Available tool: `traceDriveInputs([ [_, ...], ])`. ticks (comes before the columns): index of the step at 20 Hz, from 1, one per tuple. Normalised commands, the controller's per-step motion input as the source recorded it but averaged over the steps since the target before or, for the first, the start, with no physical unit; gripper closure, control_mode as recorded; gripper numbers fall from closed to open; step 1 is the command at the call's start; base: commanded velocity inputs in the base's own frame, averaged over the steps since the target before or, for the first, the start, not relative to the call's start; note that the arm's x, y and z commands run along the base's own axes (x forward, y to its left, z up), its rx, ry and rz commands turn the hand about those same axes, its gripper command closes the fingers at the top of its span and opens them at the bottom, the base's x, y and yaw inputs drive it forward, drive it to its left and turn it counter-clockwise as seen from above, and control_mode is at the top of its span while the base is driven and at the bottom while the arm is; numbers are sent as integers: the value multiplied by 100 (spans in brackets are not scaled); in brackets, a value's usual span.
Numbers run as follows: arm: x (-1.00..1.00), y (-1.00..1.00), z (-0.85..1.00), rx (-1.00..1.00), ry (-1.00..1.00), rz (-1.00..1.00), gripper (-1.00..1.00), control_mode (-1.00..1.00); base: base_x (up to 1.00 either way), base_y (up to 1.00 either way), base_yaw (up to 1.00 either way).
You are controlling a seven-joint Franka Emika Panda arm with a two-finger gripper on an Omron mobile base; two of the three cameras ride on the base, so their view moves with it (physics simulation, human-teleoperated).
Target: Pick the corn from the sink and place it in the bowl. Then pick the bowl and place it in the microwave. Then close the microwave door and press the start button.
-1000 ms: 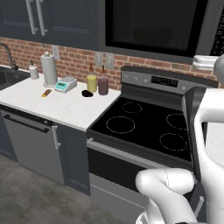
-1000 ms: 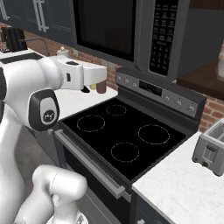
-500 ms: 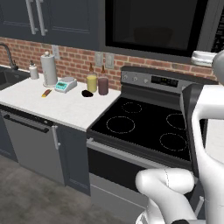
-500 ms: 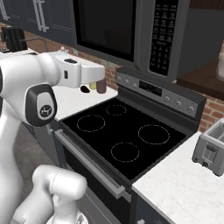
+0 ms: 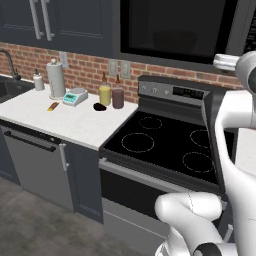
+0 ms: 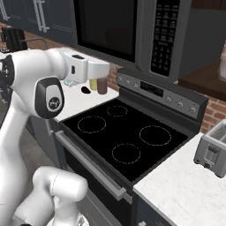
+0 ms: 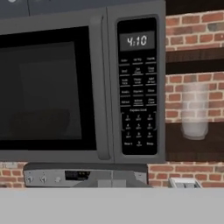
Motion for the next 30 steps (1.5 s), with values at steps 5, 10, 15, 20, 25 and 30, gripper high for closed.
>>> traceDriveInputs([
  [5,28,-19,0,5,0,0,100,-100,0,0,0],
  [10,4,-40,0,11,0,0,100,-100,0,0,0],
  [15,8,-23,0,4,0,0,100,-100,0,0,0],
  [20,22,-8,0,1,0,0,100,-100,0,0,0],
  [25,18,-20,0,4,-1,0,100,-100,0,0,0],
  [30,12,-24,-1,5,-3,0,100,-100,0,0,0],
])
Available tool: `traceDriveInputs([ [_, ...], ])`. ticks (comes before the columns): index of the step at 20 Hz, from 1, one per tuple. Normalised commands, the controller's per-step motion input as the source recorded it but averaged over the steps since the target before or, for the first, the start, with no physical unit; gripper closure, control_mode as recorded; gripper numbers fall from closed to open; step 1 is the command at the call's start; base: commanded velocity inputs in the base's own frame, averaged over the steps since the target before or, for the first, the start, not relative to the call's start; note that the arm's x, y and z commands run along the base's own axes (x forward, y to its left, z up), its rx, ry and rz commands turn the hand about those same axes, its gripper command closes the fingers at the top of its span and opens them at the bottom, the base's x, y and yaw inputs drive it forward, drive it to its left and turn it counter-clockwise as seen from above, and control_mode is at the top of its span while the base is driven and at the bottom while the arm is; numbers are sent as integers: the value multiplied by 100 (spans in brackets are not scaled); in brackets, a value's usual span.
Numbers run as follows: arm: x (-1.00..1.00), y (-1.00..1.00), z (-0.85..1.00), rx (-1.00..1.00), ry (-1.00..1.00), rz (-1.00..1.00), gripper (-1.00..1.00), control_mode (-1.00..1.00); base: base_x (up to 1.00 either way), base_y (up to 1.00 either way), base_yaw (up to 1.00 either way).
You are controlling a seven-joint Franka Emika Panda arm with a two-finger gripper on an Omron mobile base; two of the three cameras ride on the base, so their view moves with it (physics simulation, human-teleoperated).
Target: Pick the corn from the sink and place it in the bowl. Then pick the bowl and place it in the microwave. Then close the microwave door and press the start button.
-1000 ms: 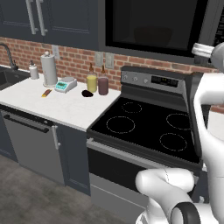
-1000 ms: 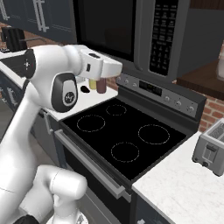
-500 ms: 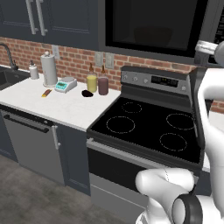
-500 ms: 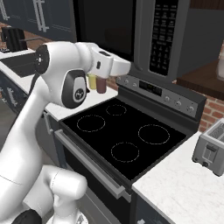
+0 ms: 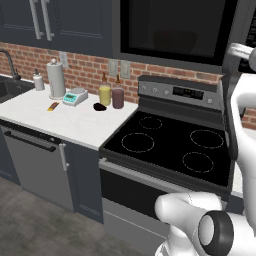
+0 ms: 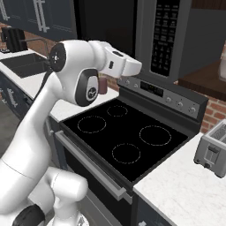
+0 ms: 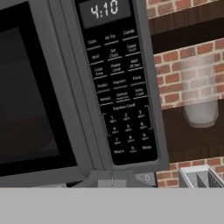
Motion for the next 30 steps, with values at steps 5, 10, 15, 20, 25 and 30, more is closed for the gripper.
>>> traceDriveInputs([
  [5,14,0,-14,0,-1,0,100,-100,0,0,0],
  [10,15,-2,-18,0,0,0,100,-100,0,0,0],
  [15,13,-17,-11,1,0,0,100,-100,0,0,0],
  [20,17,-10,-1,1,0,0,100,-100,0,0,0],
  [25,20,-5,-1,0,0,0,100,-100,0,0,0],
  [30,17,-17,0,2,0,0,100,-100,0,0,0],
])
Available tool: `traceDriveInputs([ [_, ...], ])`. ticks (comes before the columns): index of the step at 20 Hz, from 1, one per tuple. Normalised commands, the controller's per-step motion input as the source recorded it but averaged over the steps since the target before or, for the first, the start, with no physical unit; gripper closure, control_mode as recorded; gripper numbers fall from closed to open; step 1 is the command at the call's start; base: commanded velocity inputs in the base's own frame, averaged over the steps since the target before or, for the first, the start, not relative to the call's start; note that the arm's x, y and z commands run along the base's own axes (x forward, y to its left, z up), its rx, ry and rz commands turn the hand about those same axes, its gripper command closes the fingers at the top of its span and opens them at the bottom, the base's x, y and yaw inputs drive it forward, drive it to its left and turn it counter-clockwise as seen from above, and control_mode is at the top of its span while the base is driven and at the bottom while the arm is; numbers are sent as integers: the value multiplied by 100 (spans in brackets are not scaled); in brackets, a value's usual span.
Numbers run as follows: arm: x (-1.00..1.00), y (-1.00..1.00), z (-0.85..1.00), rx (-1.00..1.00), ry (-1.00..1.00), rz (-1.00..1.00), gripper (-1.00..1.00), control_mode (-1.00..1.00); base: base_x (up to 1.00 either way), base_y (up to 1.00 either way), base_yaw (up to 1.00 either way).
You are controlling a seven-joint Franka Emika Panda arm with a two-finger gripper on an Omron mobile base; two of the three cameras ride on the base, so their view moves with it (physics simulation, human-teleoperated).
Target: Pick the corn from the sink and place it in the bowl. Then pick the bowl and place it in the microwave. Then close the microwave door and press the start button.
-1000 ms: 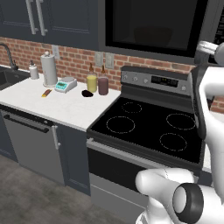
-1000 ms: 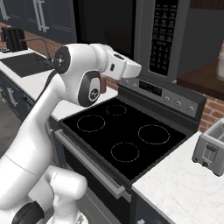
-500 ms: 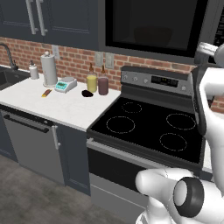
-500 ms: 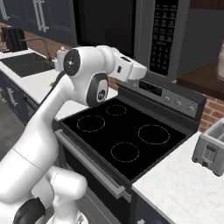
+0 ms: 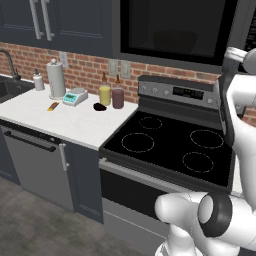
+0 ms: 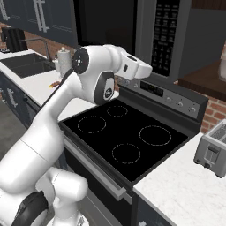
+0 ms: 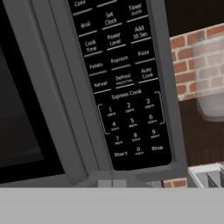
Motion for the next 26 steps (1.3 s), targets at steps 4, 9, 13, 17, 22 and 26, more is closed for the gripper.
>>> traceDriveInputs([
  [4,8,-21,-2,2,0,0,100,-100,0,0,0],
  [9,11,-6,-9,0,0,0,100,-100,0,0,0],
  [13,15,-5,-13,0,0,0,100,-100,0,0,0],
  [17,15,-13,-10,0,0,0,100,-100,0,0,0],
  [22,12,-18,-5,1,0,0,100,-100,0,0,0],
  [26,6,-2,-9,0,0,0,100,-100,0,0,0],
])
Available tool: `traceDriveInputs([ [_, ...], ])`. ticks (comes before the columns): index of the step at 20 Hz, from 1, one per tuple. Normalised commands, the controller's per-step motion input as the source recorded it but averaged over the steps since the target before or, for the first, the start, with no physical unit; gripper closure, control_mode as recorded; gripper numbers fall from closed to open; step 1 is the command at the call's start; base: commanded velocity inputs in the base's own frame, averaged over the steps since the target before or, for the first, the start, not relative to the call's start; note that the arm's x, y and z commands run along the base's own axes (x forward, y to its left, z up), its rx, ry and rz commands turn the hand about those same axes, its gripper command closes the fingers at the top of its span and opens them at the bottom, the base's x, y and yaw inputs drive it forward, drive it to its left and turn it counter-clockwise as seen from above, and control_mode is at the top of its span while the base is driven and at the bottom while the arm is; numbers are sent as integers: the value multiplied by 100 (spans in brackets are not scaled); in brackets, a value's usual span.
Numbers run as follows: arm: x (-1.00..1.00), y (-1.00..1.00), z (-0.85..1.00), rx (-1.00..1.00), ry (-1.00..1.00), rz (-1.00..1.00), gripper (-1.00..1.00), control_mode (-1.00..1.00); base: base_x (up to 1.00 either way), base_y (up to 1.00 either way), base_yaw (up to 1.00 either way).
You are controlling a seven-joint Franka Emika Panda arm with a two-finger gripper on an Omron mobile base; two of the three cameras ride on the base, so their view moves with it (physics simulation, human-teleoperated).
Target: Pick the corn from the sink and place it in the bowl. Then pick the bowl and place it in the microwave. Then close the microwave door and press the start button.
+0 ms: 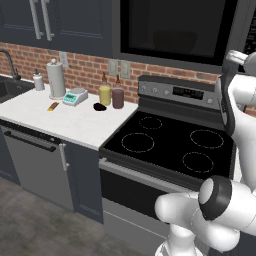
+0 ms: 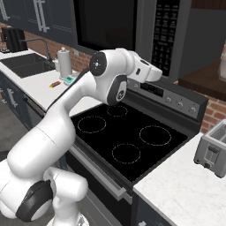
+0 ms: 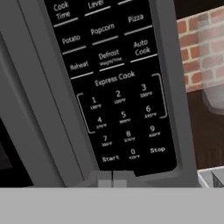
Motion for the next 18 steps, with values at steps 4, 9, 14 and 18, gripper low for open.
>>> traceDriveInputs([
  [4,7,0,-11,0,0,0,100,-100,0,0,0],
  [9,19,0,-2,0,0,0,100,-100,0,0,0],
  [14,17,0,0,0,0,0,100,-100,0,0,0],
  [18,2,0,0,0,0,0,100,-100,0,0,0],
])
